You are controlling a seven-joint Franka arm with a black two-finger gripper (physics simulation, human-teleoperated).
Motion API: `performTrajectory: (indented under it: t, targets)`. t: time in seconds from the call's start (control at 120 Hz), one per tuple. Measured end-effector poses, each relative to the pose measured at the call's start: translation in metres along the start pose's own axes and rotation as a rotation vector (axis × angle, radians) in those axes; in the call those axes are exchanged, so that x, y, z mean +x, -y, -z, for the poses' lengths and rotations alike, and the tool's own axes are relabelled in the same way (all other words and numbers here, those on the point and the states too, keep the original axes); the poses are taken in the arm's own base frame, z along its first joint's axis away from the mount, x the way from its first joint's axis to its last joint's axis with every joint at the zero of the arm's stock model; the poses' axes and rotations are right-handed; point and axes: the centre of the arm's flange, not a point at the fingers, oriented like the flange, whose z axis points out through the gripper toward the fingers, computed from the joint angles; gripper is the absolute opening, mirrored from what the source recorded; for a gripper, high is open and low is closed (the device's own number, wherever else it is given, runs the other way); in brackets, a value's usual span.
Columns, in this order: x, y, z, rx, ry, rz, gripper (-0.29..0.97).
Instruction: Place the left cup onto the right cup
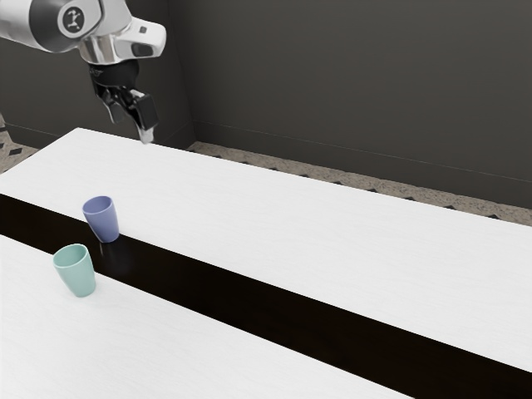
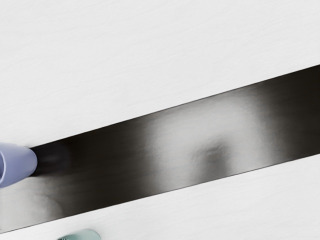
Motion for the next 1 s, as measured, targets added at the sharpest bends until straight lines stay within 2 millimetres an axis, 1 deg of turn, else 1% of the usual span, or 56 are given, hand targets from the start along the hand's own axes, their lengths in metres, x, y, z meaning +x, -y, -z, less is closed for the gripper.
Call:
performTrajectory:
  t: [0.208,0.275,0.392,0.475,0.692,0.808,0.9,1.0]
  targets:
    - [-0.001,0.001,-0.007,-0.001,0.011,0.005,0.68]
    - [-0.003,0.004,-0.007,0.000,0.011,0.014,0.68]
    - [-0.008,0.028,-0.019,-0.002,0.031,0.060,0.68]
    - [-0.013,0.040,-0.027,-0.005,0.044,0.086,0.68]
    - [-0.021,0.059,-0.062,-0.032,0.103,0.128,0.68]
    - [-0.027,0.073,-0.081,-0.044,0.130,0.159,0.68]
    - [-0.032,0.085,-0.100,-0.054,0.149,0.188,0.68]
    - [-0.036,0.093,-0.113,-0.067,0.156,0.213,0.68]
